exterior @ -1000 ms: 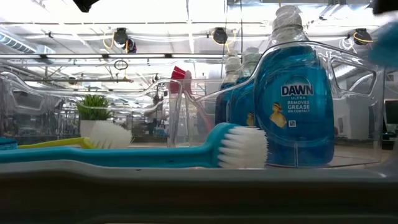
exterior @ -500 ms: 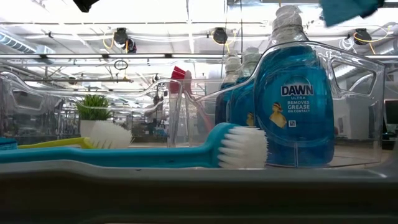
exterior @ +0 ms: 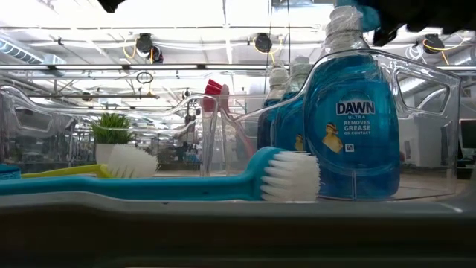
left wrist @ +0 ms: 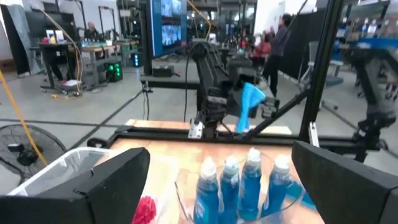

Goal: Pick & Place Kitchen Sink Supplies
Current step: Put the blue sponge into the left transparent bin

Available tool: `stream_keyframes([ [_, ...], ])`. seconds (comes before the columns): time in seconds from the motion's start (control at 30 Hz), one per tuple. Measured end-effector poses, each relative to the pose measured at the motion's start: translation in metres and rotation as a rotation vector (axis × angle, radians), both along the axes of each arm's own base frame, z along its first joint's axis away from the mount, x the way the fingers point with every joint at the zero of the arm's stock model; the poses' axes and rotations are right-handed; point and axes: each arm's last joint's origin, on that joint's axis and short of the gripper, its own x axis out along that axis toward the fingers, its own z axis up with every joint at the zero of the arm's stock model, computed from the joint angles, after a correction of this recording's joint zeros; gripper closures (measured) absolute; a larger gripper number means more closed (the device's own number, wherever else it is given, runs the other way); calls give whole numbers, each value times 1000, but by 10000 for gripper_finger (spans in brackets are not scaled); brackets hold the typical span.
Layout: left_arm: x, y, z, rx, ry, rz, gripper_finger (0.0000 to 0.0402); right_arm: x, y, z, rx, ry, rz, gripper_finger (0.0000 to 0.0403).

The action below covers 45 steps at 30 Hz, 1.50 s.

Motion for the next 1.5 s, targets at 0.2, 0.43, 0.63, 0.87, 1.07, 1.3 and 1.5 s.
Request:
stream_keyframes([
  [0.2,32,-3,-12,77,71,-3,5,9,-27,-2,-19,-17,63,385],
  [0.43,85,-8,-21,77,-40,0,5,14,-44,-2,-61,-26,177,385],
  [0.63,121,-10,-34,13,-161,75,5,14,-44,-4,-134,-21,346,385],
  [0.87,156,-14,-60,-106,-129,23,5,18,-41,-14,-173,51,382,385],
  [1.07,210,-26,-59,-58,-46,-172,5,21,-41,-13,-181,4,377,385],
  [1.3,267,-48,-38,92,29,-333,5,21,-41,-13,-181,4,378,385],
  [1.5,299,-54,-30,99,61,-363,5,21,-41,-13,-171,7,381,385],
])
